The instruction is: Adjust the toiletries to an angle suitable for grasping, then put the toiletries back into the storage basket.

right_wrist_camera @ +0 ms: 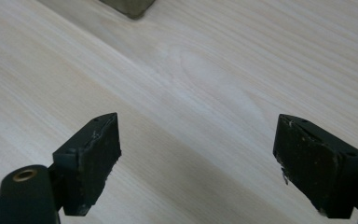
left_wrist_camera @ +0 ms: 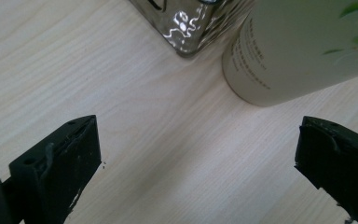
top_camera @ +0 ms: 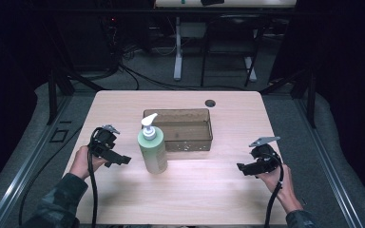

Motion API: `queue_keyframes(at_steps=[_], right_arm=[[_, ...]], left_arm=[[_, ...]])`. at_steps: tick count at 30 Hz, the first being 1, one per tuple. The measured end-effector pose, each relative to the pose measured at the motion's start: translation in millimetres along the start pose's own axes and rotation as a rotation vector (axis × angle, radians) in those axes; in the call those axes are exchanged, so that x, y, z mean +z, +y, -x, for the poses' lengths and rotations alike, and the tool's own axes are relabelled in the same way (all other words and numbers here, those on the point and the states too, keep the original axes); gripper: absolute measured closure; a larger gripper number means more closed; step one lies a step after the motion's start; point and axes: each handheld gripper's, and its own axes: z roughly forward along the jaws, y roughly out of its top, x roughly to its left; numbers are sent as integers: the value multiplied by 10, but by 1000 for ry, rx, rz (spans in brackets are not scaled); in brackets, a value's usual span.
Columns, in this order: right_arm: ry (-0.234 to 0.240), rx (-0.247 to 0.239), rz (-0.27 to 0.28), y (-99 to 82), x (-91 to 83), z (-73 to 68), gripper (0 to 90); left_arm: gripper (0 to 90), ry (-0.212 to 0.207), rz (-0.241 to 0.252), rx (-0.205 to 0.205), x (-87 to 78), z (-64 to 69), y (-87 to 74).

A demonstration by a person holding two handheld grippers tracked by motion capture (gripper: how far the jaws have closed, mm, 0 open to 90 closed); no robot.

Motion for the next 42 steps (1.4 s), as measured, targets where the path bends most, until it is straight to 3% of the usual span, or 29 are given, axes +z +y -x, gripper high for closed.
queue_keyframes(at_steps=[7,14,27,42], right_arm=[[-26,36,-15,-9,-12,85,135],[-36,56,-11,-11,-40,134,126],[-44,60,-51,8,2,127,101],[-36,76,-91,-13,57,147,60]], left_arm=[[2,-6,26,-8,-139,46,107],[2,-21,9,-1,-183,80,195],[1,-60,28,57,-473,257,362],[1,-59,33,125,-789,492,645]])
